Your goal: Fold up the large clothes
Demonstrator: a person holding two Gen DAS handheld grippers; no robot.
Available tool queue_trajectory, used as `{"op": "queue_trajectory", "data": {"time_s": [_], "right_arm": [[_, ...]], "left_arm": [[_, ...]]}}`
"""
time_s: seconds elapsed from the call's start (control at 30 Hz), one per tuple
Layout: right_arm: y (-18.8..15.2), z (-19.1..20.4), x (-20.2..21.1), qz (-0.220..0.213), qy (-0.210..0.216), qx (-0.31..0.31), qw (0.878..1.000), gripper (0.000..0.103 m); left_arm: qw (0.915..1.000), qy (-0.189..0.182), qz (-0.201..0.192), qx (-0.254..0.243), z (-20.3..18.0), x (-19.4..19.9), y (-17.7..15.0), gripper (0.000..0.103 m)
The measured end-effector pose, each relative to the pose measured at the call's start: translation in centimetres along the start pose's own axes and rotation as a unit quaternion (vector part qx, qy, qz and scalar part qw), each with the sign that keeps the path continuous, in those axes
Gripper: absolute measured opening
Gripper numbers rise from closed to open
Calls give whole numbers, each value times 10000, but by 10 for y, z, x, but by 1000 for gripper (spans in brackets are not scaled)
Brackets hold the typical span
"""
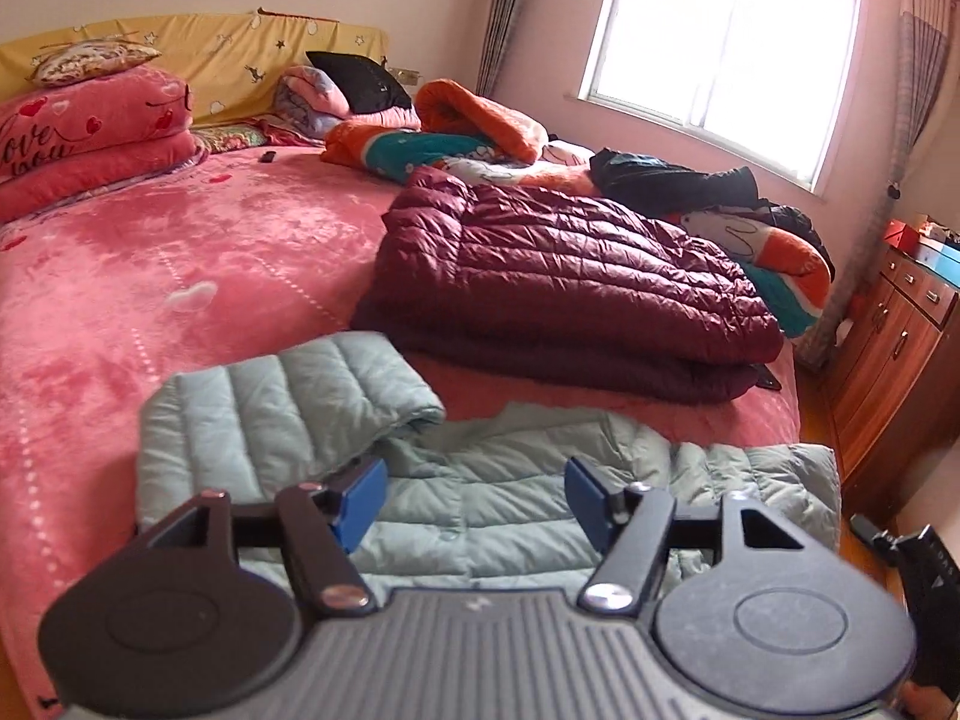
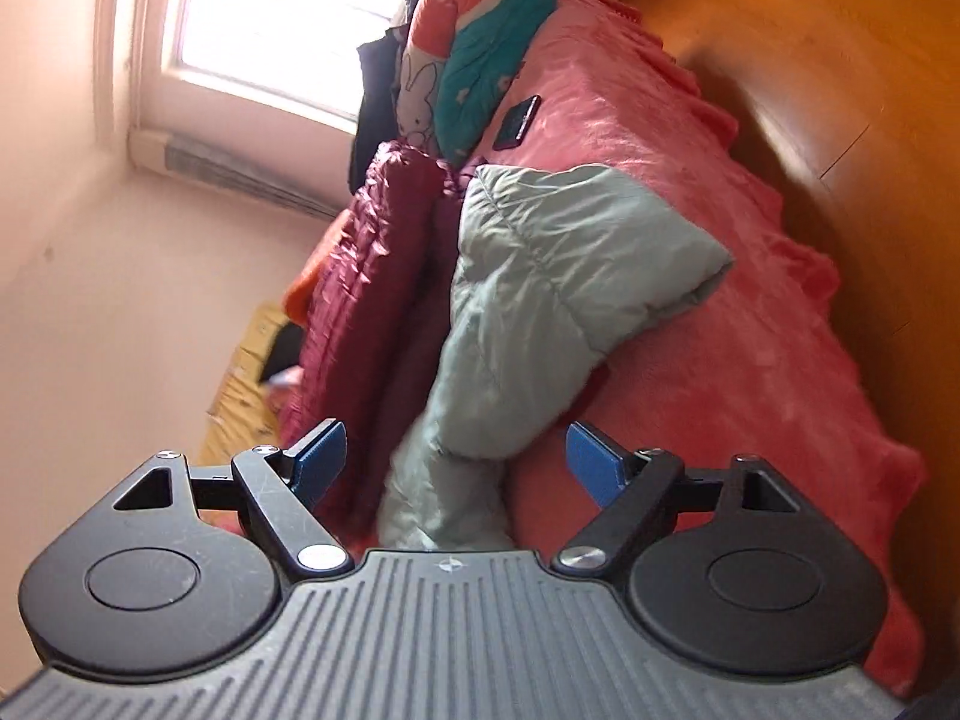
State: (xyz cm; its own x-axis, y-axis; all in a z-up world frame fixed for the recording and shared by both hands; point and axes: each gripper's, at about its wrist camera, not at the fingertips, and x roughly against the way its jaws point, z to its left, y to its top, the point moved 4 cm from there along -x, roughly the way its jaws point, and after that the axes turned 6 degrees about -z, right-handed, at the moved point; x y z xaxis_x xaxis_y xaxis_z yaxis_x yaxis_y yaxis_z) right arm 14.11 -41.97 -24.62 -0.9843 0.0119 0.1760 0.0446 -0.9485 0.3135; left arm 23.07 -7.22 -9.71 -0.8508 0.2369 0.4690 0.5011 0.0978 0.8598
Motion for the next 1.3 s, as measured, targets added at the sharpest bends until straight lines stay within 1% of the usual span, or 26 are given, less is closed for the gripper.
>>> {"op": "queue_trajectory", "data": {"time_s": [0.07, 0.17, 0.27, 0.3, 0.37, 0.47, 0.5, 0.6, 0.7, 0.8, 0.9, 0.93, 0.97, 1.0, 1.03, 1.1, 1.17, 1.2, 1.23, 1.3], "right_arm": [[6, -7, -10, -12, 152, -336, 9993, 101], [15, -28, -18, -81, 21, -865, 9962, 101], [15, -46, -29, -100, -145, -1437, 9895, 100], [14, -50, -33, -80, -109, -1587, 9872, 99], [16, -54, -41, -46, 95, -1799, 9836, 97], [25, -49, -53, -80, 476, -1785, 9828, 97], [29, -46, -55, -98, 519, -1725, 9836, 96], [41, -46, -64, -221, 478, -1574, 9861, 93], [45, -55, -70, -340, 493, -1776, 9823, 91], [45, -58, -75, -367, 572, -1862, 9802, 91], [45, -53, -84, -398, 489, -1637, 9845, 91], [45, -53, -85, -394, 435, -1586, 9856, 81], [42, -55, -90, -378, 309, -1503, 9874, 58], [42, -53, -94, -355, 160, -1383, 9896, 49], [41, -52, -95, -356, 37, -1227, 9918, 42], [43, -41, -93, -536, -172, -798, 9952, 37], [45, -25, -91, -657, -340, -243, 9970, 27], [45, -15, -91, -718, -434, 80, 9964, 25], [44, -4, -90, -773, -550, 445, 9945, 22], [40, 23, -88, -924, -829, 1414, 9821, 20]], "left_arm": [[9999, -1, 81, 91, -7, -14, -6, 67], [9997, -42, 180, 153, -16, -30, -19, 68], [9997, -67, 235, 50, -26, -43, -32, 70], [9997, -56, 257, 30, -28, -47, -36, 71], [9995, -56, 313, 2, -30, -53, -43, 71], [9995, -48, 325, -16, -30, -57, -49, 72], [9995, -62, 295, 4, -29, -57, -49, 74], [9997, -159, 152, 112, -26, -62, -49, 76], [9991, -308, 59, 284, -19, -66, -51, 78], [9977, -408, 81, 541, -9, -69, -56, 79], [9956, -521, 123, 774, 1, -69, -65, 79], [9948, -542, 136, 857, 4, -70, -67, 79], [9939, -563, 162, 937, 7, -71, -70, 79], [9932, -588, 187, 985, 10, -71, -71, 79], [9927, -616, 209, 1019, 12, -72, -73, 79], [9918, -667, 227, 1070, 16, -71, -75, 79], [9916, -718, 193, 1056, 19, -68, -75, 79], [9917, -738, 159, 1038, 20, -66, -75, 79], [9918, -752, 108, 1027, 23, -64, -73, 79], [9917, -768, -40, 1032, 28, -59, -69, 82]]}}
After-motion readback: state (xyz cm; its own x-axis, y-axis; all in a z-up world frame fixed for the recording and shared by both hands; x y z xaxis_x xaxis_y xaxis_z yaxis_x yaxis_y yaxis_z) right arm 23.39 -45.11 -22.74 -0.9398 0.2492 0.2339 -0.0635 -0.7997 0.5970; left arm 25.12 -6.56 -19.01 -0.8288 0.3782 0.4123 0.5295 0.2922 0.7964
